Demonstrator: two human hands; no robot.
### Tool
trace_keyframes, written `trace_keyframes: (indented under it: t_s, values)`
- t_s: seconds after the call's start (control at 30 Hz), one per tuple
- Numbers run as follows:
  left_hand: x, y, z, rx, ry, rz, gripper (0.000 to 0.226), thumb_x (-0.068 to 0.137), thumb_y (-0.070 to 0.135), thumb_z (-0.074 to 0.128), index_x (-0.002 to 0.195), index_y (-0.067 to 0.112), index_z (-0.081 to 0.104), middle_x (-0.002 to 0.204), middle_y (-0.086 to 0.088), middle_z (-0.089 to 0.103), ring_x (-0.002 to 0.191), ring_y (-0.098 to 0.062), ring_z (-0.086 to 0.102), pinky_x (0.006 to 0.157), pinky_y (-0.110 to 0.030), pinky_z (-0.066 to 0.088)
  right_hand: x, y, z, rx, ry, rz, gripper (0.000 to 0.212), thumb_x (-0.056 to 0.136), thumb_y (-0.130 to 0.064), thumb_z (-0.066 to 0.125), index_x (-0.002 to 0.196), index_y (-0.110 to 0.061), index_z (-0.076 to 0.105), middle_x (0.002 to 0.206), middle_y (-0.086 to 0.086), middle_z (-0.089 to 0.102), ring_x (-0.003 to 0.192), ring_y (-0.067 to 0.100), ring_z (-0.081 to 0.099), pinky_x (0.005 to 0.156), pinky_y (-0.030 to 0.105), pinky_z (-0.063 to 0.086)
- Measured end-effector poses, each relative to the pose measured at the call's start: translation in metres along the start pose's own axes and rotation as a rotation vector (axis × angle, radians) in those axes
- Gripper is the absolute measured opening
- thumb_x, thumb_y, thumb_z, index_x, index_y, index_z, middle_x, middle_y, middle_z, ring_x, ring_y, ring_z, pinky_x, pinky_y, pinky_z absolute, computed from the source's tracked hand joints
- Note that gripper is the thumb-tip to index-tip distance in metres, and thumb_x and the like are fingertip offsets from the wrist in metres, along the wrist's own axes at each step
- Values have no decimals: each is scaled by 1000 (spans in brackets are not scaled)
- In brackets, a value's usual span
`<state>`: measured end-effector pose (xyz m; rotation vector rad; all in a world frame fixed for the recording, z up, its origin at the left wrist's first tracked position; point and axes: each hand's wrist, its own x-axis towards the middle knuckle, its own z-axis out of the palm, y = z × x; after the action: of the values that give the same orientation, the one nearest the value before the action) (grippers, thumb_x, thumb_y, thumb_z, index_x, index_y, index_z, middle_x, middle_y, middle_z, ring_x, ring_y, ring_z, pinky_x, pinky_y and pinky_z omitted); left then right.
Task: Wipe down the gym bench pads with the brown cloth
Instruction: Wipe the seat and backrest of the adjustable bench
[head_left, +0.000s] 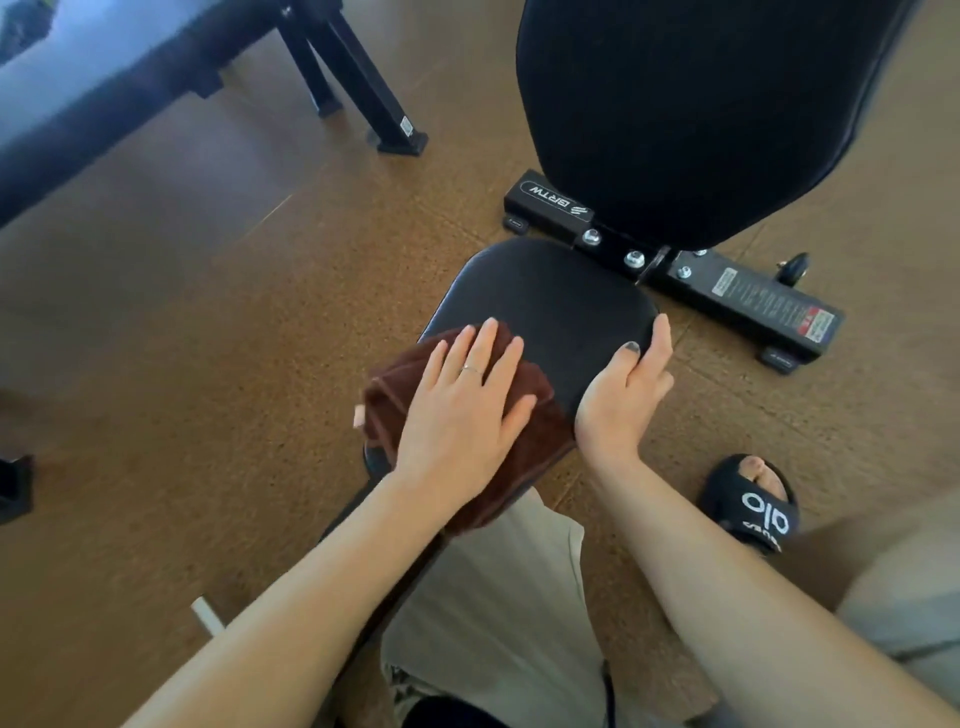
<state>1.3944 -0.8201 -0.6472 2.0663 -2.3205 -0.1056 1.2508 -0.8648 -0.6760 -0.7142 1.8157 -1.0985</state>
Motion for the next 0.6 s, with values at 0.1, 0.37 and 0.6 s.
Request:
trace_keyframes:
  t_s: [0.1,0.37,0.6]
  values:
    - [57,29,4,13,-53,20,63,109,53,31,163,22,26,172,-9,20,158,-28,19,128,-42,8,1,-4,-8,43,-47,4,48,114,-36,28,162,-39,24,150,0,33,114,10,43,96,23,34]
    - [-71,6,-7,110,-79,165,68,104,54,46,161,20,32,167,-9,32,153,-28,33,125,-45,20,42,-14,-31,350,-209,503,48,109,-57,35,138,-28,58,136,2,66,124,27,61,115,54,46]
    - [31,78,11,123,-46,206,74,106,45,41,164,6,18,167,-26,23,154,-40,27,127,-51,22,53,8,-56,635,-373,575,57,108,-61,22,152,-36,50,152,7,56,139,34,52,120,59,34]
